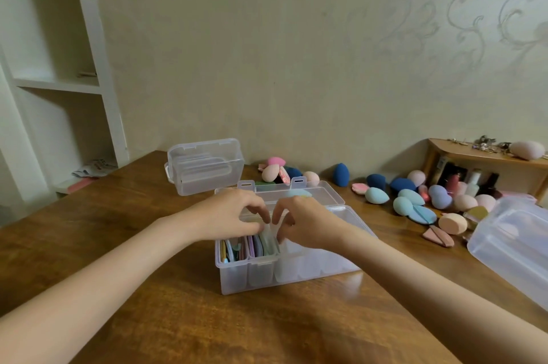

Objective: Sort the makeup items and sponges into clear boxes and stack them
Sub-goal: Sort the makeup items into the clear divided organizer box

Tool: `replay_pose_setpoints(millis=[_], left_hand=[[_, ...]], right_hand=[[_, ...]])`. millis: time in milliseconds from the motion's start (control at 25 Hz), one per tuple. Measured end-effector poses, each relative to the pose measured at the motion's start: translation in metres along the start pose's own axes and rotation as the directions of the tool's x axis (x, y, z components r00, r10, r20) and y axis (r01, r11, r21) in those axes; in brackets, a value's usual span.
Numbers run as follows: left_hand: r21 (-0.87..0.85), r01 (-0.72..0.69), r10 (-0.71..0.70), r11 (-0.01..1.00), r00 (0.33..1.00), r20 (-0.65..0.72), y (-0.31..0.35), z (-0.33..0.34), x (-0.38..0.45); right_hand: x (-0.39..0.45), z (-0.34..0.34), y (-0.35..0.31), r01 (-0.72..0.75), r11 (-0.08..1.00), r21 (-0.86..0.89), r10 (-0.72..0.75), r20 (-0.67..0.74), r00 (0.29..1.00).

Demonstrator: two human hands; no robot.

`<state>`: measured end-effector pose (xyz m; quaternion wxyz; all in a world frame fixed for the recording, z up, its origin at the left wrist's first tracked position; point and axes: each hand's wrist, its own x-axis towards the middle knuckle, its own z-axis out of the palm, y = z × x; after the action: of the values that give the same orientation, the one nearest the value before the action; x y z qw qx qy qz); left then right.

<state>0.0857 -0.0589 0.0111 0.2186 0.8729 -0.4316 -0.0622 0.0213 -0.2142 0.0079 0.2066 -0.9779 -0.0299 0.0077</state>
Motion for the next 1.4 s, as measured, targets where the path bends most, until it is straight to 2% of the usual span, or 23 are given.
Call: replay_pose_setpoints(millis=[80,200,280,440,520,600,680,720,800,840,920,1040,1080,1200,1240,1400], left_hand=[[-0.049,-0.017,0.018,0.999,0.999,0.031,-0.002,0.001,0.006],[-0.082,-0.026,0.029,0.996,0.999,0.039,-0.006,-0.002,0.017],[-0.075,-0.041,0.043,0.996,0.999,0.029,-0.012,-0.004,0.023],[-0.171,-0.032,0.037,0.985,0.999,0.022,-0.032,0.000,0.029],[-0.242,-0.030,0.033,0.970,0.999,0.008,-0.043,0.001,0.031],[-0.311,-0.023,0.027,0.950,1.000,0.008,-0.048,0.002,0.033],[-0.339,-0.019,0.027,0.941,0.999,0.019,-0.050,0.003,0.034],[-0.337,-0.021,0.031,0.941,0.999,0.022,-0.050,0.003,0.034],[-0.328,-0.019,0.028,0.944,0.999,0.024,-0.050,0.004,0.033],[-0.318,-0.017,0.027,0.948,0.999,0.026,-0.049,0.003,0.032],[-0.265,-0.012,0.019,0.964,0.999,0.025,-0.046,0.002,0.030],[-0.202,0.009,0.001,0.979,0.999,0.049,-0.036,0.001,0.028],[-0.181,0.007,0.003,0.984,0.998,0.055,-0.032,-0.001,0.026],[-0.125,0.025,-0.016,0.992,0.997,0.075,-0.022,-0.004,0.022],[-0.107,0.028,-0.021,0.994,0.997,0.070,-0.022,-0.005,0.021],[-0.049,0.028,-0.024,0.998,0.998,0.064,-0.018,-0.004,0.015]], right_hand=[[0.006,-0.013,0.004,0.005,1.000,-0.020,-0.005,-0.007,1.000],[0.037,-0.043,0.014,-0.051,0.998,0.038,0.058,-0.211,0.976],[0.072,-0.054,0.023,-0.081,0.996,0.035,0.087,-0.249,0.964],[0.138,-0.030,0.028,-0.052,0.998,-0.024,0.051,-0.022,0.998],[0.166,-0.013,0.032,-0.037,0.995,-0.097,0.041,0.031,0.999],[0.187,0.003,0.038,-0.109,0.951,-0.289,0.144,0.103,0.984],[0.198,0.014,0.045,-0.152,0.835,-0.530,0.270,0.154,0.950],[0.199,0.015,0.045,-0.145,0.813,-0.563,0.303,0.197,0.933],[0.203,0.015,0.044,-0.121,0.843,-0.524,0.247,0.177,0.953],[0.202,0.013,0.043,-0.106,0.871,-0.480,0.185,0.120,0.975],[0.199,0.006,0.045,-0.144,0.903,-0.405,0.153,-0.011,0.988],[0.195,0.009,0.058,-0.171,0.924,-0.343,0.194,0.034,0.980],[0.189,0.005,0.059,-0.221,0.935,-0.276,0.241,0.039,0.970],[0.178,-0.002,0.057,-0.343,0.903,-0.259,0.364,0.034,0.931],[0.180,-0.003,0.058,-0.347,0.911,-0.225,0.363,0.031,0.931],[0.211,0.011,0.088,-0.201,0.972,-0.125,0.206,0.028,0.978]])
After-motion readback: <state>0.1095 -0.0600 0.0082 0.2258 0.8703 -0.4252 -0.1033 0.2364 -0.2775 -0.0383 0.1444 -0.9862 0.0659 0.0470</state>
